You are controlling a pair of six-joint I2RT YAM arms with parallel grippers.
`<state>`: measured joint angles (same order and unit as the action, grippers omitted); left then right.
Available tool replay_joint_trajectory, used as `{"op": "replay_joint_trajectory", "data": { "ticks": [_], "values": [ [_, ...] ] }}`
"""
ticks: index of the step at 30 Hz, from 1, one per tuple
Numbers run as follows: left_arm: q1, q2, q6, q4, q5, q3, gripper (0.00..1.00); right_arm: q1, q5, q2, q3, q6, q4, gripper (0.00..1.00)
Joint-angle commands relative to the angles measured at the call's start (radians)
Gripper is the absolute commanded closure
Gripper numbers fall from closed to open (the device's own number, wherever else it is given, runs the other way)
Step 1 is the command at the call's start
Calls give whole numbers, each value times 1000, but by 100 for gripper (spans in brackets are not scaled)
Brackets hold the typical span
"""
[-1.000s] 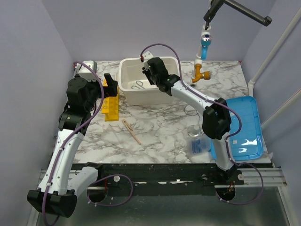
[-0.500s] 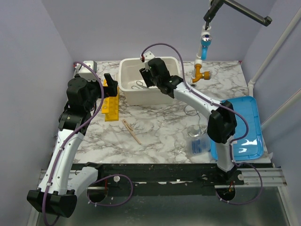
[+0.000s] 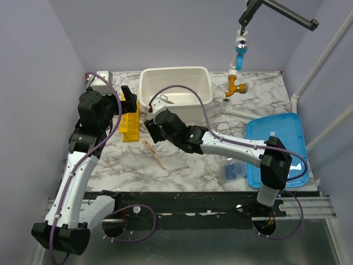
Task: Organize the chemistry lab equipment
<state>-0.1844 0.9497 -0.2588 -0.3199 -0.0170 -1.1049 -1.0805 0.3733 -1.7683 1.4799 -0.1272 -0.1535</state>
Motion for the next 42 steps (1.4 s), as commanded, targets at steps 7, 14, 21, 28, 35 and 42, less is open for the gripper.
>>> {"op": "replay_joint_trajectory", "data": {
  "ticks": [7, 14, 21, 28, 35, 42],
  "values": [
    [2, -14, 3, 25, 41, 10, 2, -73, -47, -120, -136, -266, 11, 39],
    [2, -8, 0, 27, 31, 10, 1, -116, -18, -228, -90, -300, -35, 41],
    [2, -12, -2, 25, 23, 8, 1, -128, 33, -294, -41, -303, -110, 54],
    [2, -12, -2, 25, 20, 7, 1, -128, 35, -340, -18, -304, -153, 61],
    [2, -11, -2, 24, 24, 7, 1, -132, 67, -377, 6, -315, -196, 81],
    [2, -27, 18, 28, 74, 14, 2, -130, 109, -244, -24, -282, -167, 99]
  ]
}}
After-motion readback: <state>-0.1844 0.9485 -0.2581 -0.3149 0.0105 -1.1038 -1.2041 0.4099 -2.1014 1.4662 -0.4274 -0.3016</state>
